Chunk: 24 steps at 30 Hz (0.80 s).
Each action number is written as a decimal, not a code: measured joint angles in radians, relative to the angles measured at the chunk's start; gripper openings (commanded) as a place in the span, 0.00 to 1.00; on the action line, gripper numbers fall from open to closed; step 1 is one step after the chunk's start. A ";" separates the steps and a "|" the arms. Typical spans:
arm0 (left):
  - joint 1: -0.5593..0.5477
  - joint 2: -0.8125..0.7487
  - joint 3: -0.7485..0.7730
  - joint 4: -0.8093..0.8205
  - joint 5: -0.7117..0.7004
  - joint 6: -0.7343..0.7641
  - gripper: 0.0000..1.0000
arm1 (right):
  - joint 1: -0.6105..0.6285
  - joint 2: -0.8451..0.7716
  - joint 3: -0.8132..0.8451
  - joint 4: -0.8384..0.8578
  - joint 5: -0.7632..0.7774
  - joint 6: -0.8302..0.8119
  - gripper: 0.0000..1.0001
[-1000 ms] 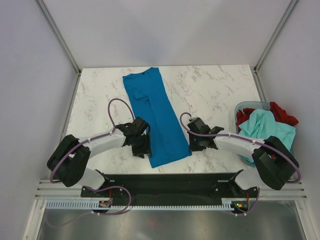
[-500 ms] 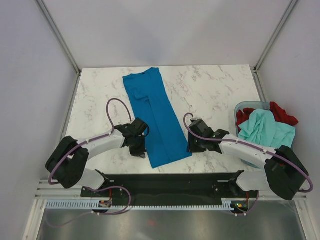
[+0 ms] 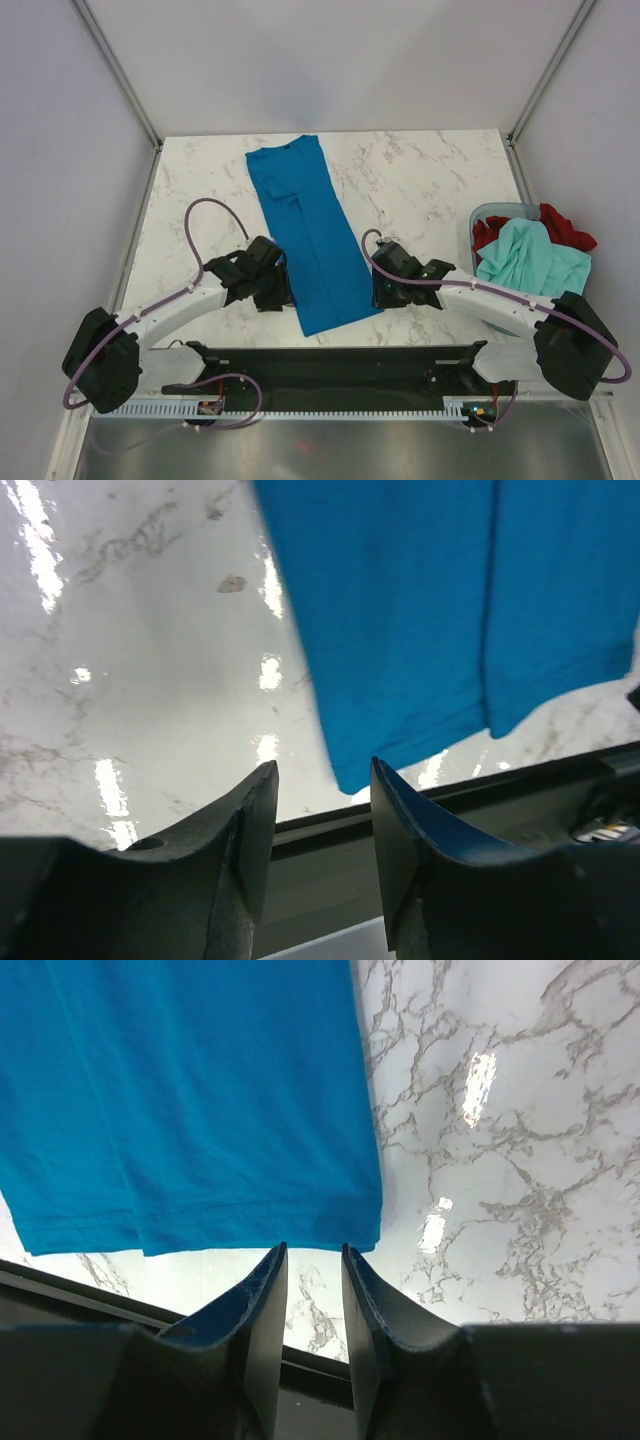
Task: Fold and stack the t-shirts
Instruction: Fold the tshirt
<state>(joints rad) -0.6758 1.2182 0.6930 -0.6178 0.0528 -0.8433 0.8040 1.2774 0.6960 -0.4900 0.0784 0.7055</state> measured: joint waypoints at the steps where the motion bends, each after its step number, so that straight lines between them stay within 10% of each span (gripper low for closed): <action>1: 0.000 -0.025 -0.010 0.014 0.010 -0.018 0.50 | 0.000 0.000 0.008 -0.005 0.005 -0.003 0.36; 18: -0.117 0.117 -0.081 0.152 0.057 -0.192 0.37 | 0.000 -0.012 0.025 -0.019 0.035 -0.022 0.34; 24: -0.127 0.169 -0.064 0.155 0.053 -0.196 0.02 | 0.000 -0.016 0.025 -0.021 0.036 -0.024 0.37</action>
<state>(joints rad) -0.8024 1.3869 0.6292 -0.4625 0.1062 -1.0393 0.8040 1.2617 0.7208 -0.5114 0.1143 0.6811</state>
